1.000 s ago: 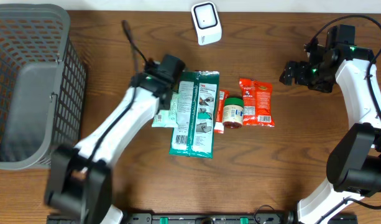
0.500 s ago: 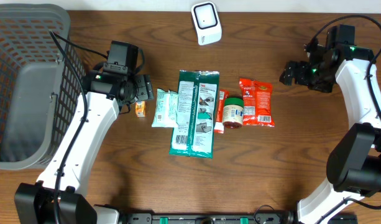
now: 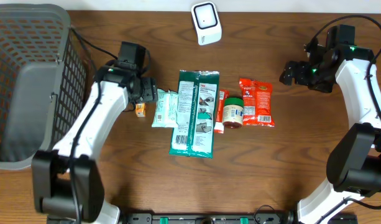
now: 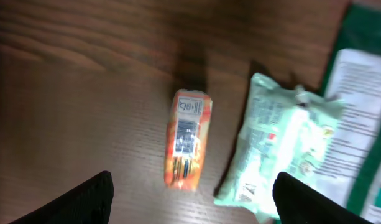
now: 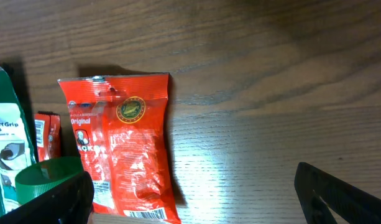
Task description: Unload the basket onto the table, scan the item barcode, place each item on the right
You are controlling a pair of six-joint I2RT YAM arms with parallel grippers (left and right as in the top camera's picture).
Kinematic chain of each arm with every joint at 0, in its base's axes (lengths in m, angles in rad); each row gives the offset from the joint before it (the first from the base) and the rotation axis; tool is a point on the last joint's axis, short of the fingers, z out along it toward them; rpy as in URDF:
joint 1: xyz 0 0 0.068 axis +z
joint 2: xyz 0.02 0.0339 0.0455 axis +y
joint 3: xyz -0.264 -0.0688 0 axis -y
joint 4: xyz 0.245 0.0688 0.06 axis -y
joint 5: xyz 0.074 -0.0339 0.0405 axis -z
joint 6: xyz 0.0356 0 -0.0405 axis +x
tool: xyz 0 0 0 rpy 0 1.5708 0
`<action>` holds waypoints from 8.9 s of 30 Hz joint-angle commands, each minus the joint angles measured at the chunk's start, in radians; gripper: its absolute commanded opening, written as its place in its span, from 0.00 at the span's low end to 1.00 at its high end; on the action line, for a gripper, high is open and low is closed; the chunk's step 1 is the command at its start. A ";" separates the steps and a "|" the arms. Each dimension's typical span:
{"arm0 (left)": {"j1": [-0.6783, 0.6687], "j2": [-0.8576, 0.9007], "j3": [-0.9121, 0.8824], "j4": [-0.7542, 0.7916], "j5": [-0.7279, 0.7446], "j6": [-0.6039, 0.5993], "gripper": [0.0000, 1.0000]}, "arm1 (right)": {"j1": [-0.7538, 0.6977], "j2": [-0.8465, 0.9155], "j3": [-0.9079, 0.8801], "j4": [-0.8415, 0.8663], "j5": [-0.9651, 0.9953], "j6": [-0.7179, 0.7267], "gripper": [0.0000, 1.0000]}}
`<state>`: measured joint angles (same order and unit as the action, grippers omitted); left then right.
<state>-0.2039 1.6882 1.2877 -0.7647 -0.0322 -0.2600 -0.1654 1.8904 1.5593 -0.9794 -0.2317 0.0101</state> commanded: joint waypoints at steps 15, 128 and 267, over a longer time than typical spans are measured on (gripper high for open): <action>0.005 0.217 -0.021 0.064 -0.032 0.031 0.52 | -0.004 -0.014 0.000 -0.001 -0.005 -0.005 0.99; 0.141 -0.146 0.023 -0.008 0.047 -0.052 0.87 | -0.004 -0.014 0.000 -0.001 -0.005 -0.005 0.99; 0.141 -0.146 0.024 -0.008 0.047 -0.052 0.88 | 0.546 0.258 0.065 -0.113 0.119 0.404 0.67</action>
<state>-0.0662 1.5452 1.2919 -0.7704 0.0204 -0.3107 0.3664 2.1448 1.6329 -1.0981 -0.1020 0.4103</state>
